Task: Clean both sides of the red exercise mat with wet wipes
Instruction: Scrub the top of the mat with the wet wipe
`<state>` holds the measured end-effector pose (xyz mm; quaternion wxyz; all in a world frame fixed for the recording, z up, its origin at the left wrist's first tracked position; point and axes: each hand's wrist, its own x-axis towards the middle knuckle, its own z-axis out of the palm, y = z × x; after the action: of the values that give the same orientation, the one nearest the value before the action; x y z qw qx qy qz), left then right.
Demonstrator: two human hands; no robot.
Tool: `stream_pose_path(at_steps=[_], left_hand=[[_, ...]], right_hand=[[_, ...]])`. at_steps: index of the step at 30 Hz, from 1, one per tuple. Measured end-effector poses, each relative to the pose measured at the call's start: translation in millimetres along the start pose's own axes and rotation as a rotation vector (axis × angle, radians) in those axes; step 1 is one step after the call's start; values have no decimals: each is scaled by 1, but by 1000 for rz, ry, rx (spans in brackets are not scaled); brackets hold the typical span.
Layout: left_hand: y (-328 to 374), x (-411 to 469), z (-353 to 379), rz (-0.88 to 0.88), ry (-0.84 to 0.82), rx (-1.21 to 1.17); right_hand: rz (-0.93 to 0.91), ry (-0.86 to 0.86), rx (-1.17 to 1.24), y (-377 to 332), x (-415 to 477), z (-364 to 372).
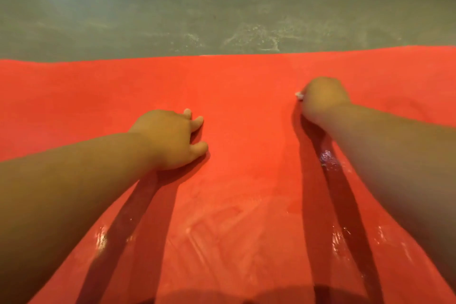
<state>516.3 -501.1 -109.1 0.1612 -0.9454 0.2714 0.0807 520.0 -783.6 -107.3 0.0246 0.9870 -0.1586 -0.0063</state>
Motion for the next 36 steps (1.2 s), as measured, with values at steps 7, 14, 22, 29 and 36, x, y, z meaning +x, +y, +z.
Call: stream_pose_path(at_steps=[7,14,22,29,36], left_hand=[[-5,-1,-6,-7,-17,-127],[-5,-8,7,4,-41,-206],[1,-12,0,-3,-139,-215],[11,-58,-4,64,-302,-227],[33,-88,-7,17,-330,-302]], right_hand=[[-463,38,252,-109,-57,11],[-53,79,136,-6,-23,15],[-537,64,320,-102,-106,15],[-136,55,143,5,-89,4],[-386,8,256,-60,-166,9]])
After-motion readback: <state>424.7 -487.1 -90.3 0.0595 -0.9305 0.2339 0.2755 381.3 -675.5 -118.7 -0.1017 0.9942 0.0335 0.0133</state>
